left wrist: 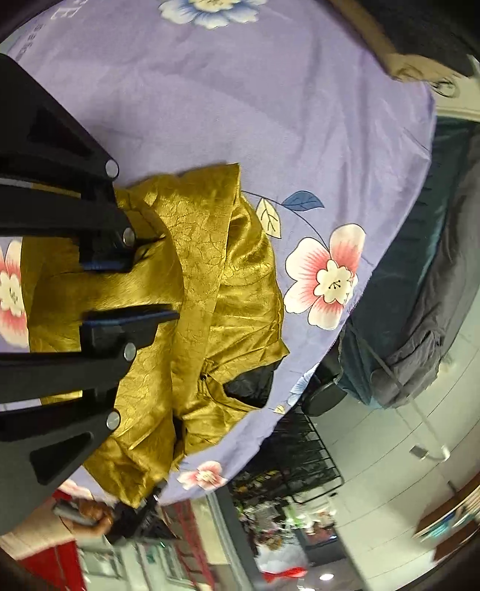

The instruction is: Fold large clothes

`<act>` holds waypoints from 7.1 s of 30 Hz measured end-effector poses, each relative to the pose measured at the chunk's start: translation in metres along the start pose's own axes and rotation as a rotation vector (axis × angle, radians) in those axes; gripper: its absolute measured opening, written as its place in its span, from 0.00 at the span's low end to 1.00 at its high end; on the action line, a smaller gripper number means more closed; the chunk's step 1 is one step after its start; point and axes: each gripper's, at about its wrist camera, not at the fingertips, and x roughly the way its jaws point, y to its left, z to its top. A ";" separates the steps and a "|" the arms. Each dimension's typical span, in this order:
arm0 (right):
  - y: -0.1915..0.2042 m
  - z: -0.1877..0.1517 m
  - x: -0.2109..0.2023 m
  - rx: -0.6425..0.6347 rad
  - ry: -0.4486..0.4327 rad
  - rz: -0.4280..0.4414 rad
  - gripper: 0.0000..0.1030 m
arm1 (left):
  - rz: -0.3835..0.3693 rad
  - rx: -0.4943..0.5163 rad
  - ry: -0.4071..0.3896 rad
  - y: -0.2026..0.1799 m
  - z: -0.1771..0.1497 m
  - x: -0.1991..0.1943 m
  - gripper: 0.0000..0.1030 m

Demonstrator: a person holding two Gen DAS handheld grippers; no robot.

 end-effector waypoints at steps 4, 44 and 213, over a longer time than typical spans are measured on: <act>-0.012 0.005 0.011 0.076 0.001 0.006 0.10 | -0.079 -0.099 -0.037 0.011 0.008 -0.014 0.60; 0.016 -0.025 0.000 -0.409 -0.010 -0.341 0.09 | 0.155 0.204 0.043 0.006 -0.037 0.030 0.13; 0.142 -0.182 0.018 -0.514 0.073 -0.621 0.95 | 0.523 0.360 0.043 -0.141 -0.128 0.032 0.94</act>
